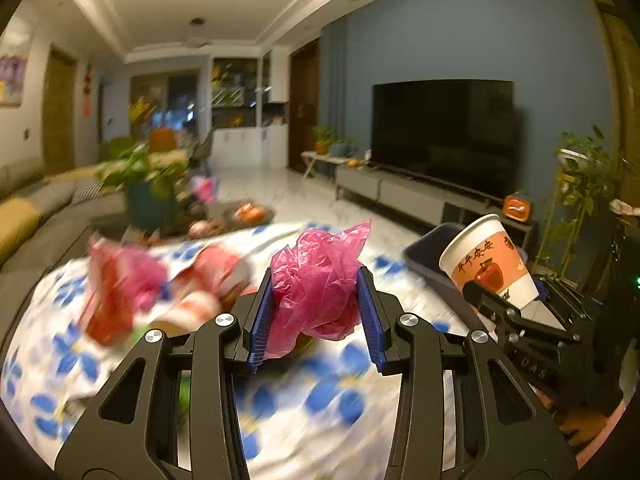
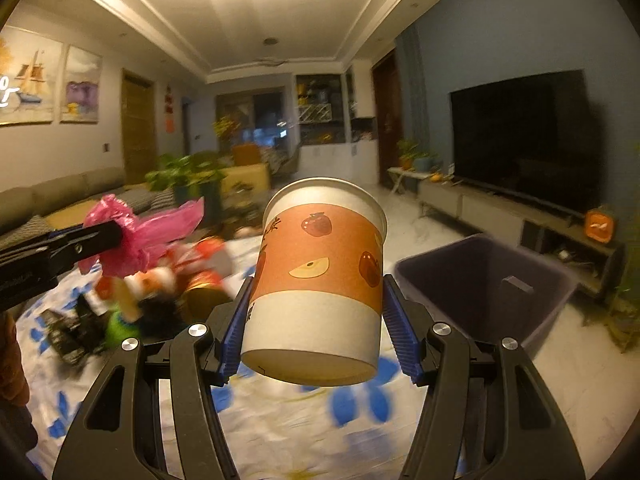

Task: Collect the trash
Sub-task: 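Carry the cup and pink bag over the grey bin and release both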

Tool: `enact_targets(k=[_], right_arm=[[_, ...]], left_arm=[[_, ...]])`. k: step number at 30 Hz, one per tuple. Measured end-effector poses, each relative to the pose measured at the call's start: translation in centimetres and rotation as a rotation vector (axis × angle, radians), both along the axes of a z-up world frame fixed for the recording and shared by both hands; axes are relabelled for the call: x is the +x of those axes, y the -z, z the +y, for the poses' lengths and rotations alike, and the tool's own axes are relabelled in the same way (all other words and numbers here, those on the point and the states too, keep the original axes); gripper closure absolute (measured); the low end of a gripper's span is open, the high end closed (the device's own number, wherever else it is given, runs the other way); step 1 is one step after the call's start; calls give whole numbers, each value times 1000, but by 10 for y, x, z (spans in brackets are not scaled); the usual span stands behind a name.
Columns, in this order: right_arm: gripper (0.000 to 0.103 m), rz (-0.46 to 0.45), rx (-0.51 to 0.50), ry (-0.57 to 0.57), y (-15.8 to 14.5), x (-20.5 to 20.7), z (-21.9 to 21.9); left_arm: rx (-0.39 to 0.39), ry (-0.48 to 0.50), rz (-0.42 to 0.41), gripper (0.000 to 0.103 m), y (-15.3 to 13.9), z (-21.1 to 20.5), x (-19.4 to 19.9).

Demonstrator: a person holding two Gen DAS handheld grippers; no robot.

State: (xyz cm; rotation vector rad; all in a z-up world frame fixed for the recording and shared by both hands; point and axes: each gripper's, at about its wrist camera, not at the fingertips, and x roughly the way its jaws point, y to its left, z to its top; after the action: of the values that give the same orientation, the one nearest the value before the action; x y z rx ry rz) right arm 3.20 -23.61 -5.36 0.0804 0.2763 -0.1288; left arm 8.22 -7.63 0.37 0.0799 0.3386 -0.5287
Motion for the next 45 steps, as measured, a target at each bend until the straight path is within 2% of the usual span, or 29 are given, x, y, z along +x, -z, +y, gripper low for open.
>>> enact_targets(k=[4,12,18,32,45], right_arm=[[43,-18,-11,94,-5,1,-32],[43,-52,3,247,-6,7,-94],[43,-57,4,312,0,7,-121],[43,-53,19,384,12,13,-158],[43,-48,25,429,13,18,-170]], left_arm=[[-21,85,-13,64,-1,-55,17],[-41,192,-1,64,14,-145,44],[-44,247,13,64,29,-186,56],[-32,279,57,64,47,-235,79],[0,321,97,63,63,-267,91]])
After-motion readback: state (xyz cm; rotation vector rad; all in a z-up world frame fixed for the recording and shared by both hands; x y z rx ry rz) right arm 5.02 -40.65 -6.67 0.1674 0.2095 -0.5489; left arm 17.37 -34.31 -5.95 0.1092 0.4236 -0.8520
